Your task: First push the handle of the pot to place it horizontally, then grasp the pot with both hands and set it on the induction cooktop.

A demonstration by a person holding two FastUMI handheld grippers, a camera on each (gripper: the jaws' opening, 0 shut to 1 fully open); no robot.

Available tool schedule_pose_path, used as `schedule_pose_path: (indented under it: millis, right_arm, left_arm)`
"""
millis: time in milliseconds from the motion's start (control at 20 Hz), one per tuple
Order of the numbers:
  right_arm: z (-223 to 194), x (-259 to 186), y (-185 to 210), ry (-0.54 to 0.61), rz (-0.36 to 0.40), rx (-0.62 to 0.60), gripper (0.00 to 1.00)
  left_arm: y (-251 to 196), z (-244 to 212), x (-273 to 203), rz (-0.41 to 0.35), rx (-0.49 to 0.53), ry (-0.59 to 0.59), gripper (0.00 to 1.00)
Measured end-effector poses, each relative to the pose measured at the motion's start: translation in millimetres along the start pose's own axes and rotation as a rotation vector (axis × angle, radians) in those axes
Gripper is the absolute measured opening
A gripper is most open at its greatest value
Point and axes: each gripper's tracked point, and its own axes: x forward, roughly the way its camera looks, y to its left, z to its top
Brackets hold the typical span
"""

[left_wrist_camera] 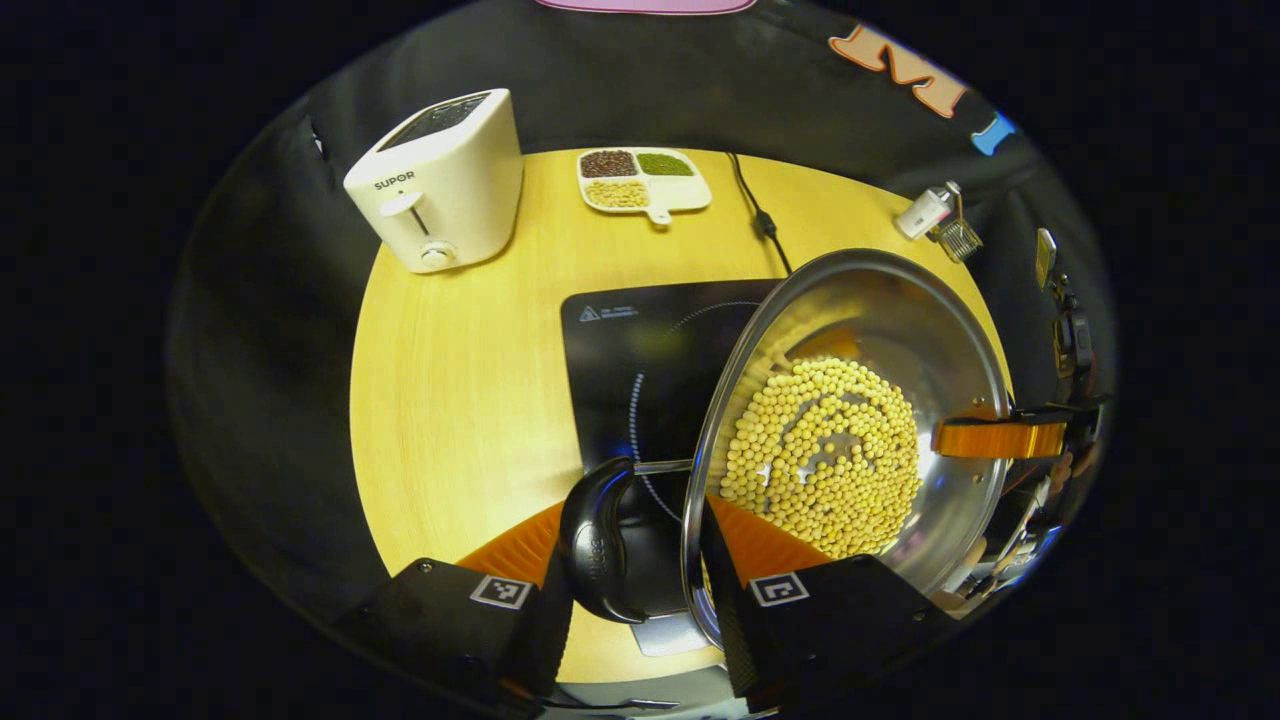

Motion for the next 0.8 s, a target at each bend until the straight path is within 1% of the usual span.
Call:
schedule_pose_path:
  millis: [300, 350, 550, 650, 700, 800]
  right_arm:
    - [2, 1, -1, 0.023, -0.016, -0.002, 0.48]
    - [2, 0, -2, 0.026, -0.019, -0.001, 0.54]
    - [3, 2, -3, 0.031, -0.015, 0.003, 0.55]
    - [3, 2, -2, 0.033, -0.012, 0.003, 0.55]
    - [3, 2, -3, 0.033, -0.010, 0.001, 0.48]
    - [5, 2, -3, 0.026, -0.013, -0.001, 0.48]
  left_arm:
    - [-4, -2, -4, 0.023, -0.001, 0.003, 0.64]
    - [-5, -2, -6, 0.027, 0.003, 0.006, 0.64]
    - [-5, 4, -14, 0.033, 0.021, -0.004, 0.65]
    - [-7, 3, -17, 0.034, 0.023, -0.006, 0.64]
    - [-5, 2, -17, 0.034, 0.018, -0.007, 0.64]
    - [-5, 2, -15, 0.033, 0.000, -0.015, 0.65]
